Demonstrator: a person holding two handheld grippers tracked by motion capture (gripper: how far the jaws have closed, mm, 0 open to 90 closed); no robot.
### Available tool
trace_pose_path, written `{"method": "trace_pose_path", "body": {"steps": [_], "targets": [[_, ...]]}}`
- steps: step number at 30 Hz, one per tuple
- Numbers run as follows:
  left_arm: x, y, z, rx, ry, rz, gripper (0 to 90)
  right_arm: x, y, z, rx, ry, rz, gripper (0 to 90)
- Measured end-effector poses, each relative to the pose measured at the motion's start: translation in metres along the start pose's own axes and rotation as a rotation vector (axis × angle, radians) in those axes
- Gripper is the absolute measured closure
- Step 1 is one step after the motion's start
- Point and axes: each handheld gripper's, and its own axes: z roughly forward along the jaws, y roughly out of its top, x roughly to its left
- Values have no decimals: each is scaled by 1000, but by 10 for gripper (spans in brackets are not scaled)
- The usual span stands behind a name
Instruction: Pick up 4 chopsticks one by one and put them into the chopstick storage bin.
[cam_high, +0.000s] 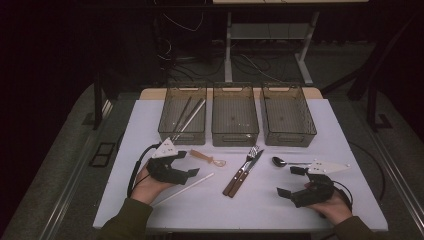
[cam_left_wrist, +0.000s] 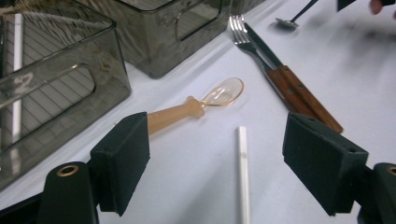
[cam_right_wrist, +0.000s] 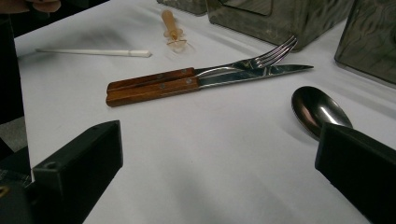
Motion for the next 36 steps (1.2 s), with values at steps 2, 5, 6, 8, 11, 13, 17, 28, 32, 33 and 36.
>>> {"method": "trace_pose_path", "body": {"steps": [2, 5, 6, 8, 11, 13, 17, 28, 32, 33, 36], "targets": [[-1, -4, -2, 1, -6, -2, 219, 0, 0, 0, -1, 4, 3, 11], [-2, -10, -4, 0, -14, -9, 221, 1, 0, 0, 2, 2, -6, 11], [-3, -12, -5, 4, -16, -7, 226, 2, 0, 0, 2, 1, -5, 11], [-5, -17, -8, 9, -18, -10, 238, 3, 0, -1, -1, -1, -7, 11], [-7, -23, -11, 19, -21, -9, 261, 2, 0, 0, 6, -8, -4, 11], [-8, -27, -13, 24, -29, -27, 276, 2, -1, 0, 8, -8, -3, 11], [-9, -36, -14, 50, -41, -22, 374, 2, -1, 0, 6, -7, -11, 11], [-12, -48, -16, 116, -58, -44, 662, 3, -1, 1, 15, -7, -12, 11], [-11, -50, -11, 152, -62, -52, 706, 3, -1, 1, 14, -7, -13, 11], [-11, -51, -10, 161, -63, -52, 712, 3, -1, 2, 15, -7, -12, 11], [-12, -50, -8, 160, -59, -48, 742, 3, -1, 2, 16, -7, -15, 11]]}}
